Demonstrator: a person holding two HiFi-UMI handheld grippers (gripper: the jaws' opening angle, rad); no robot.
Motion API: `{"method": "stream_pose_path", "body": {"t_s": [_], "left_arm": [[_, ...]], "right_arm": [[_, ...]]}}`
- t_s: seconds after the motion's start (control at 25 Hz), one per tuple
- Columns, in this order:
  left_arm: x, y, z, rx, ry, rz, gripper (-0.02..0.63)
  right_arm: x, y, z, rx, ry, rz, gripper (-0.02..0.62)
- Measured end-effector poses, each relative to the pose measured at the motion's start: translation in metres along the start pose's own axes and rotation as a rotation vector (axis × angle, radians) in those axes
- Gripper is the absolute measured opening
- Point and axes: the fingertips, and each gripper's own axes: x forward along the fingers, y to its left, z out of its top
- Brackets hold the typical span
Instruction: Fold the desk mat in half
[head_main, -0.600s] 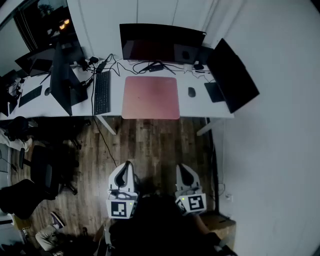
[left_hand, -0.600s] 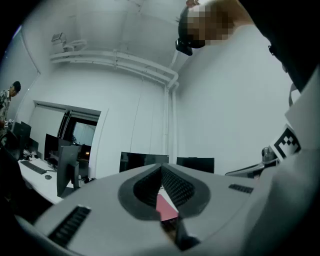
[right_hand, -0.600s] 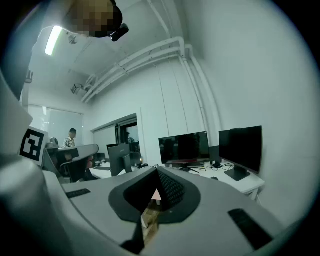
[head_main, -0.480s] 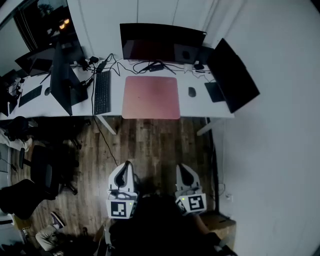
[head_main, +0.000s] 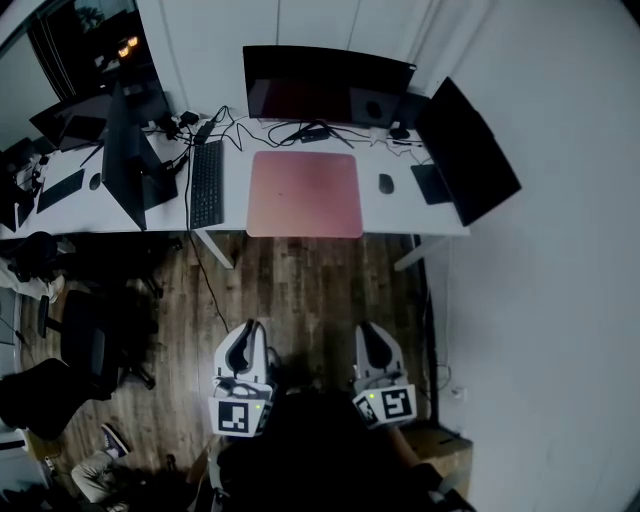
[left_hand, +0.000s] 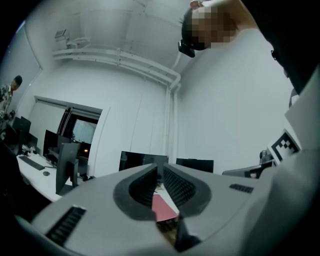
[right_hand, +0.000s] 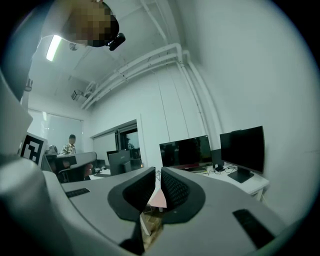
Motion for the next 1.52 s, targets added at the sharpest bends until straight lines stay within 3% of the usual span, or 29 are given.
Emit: {"method": "stream_pose_path", "body": {"t_s": [0.04, 0.08, 0.12, 0.36, 0.88, 1.04, 1.52], "left_arm": [[0.002, 0.001, -0.009, -0.007, 0.023, -0.015, 0.04], [0.003, 0.002, -0.018, -0.014, 0.054, -0.028, 0.134], [0.004, 0.003, -0.026, -0.021, 0.079, -0.034, 0.17], [0.001, 0.019, -0.031, -0.014, 0.086, -0.051, 0.169], [0.022, 0.078, -0.028, 0.019, 0.053, -0.146, 0.169], [0.03, 0.095, -0.035, 0.034, 0.074, -0.176, 0.169], [0.062, 0.125, -0.052, 0.047, 0.104, -0.136, 0.169]], "right_arm": [[0.002, -0.001, -0.007, -0.004, 0.011, -0.004, 0.013], [0.004, -0.001, -0.014, -0.007, 0.024, -0.004, 0.041], [0.005, 0.0, -0.02, -0.009, 0.038, -0.002, 0.099], [0.015, 0.025, -0.017, 0.039, 0.062, 0.004, 0.118], [0.064, 0.062, -0.039, 0.014, 0.101, -0.051, 0.127], [0.078, 0.066, -0.047, -0.006, 0.114, -0.071, 0.172], [0.121, 0.052, -0.06, -0.05, 0.161, -0.053, 0.176]]}}
